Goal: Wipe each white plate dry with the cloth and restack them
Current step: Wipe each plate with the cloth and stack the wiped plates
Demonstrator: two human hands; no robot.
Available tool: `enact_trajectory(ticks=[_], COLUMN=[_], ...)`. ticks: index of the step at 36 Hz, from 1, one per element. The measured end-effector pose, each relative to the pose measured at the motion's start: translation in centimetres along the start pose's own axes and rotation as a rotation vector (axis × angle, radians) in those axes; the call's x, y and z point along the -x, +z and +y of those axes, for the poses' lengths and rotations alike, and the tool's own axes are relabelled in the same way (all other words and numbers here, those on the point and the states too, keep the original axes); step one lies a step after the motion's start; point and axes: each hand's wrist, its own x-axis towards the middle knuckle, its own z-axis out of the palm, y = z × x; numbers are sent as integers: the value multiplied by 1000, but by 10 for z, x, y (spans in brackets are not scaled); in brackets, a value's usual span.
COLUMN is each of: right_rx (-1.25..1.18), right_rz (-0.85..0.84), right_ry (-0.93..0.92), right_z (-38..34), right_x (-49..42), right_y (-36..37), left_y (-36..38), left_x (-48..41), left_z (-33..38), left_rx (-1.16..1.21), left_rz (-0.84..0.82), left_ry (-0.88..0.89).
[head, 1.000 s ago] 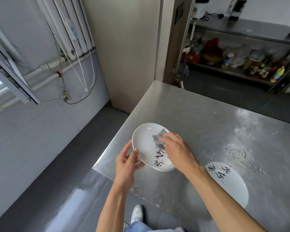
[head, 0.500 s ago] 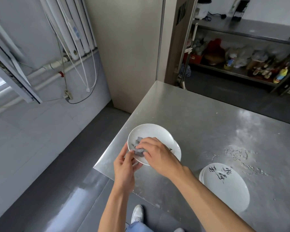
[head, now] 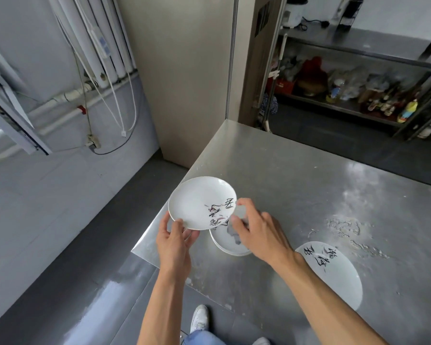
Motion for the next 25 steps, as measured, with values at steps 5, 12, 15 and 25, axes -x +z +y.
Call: enact_trajectory(ticks=[5,12,15,25], right_rx=[46,22,53,34], right_rz=[-83,153,204,192], right_ry=[-36,-187,-193,-150], right_z=[-2,5,12,29], right_x=[5,6,5,1], right_y=[4,0,1,-4], left_y=[12,21,22,16], left_x=[1,1,-3,-9], left_z=[2,-3,-8,-28], left_rx=[48,9,-22,-812], left_rz=[-29,-129,-153,-147], left_ry=[-34,-66,-96,245])
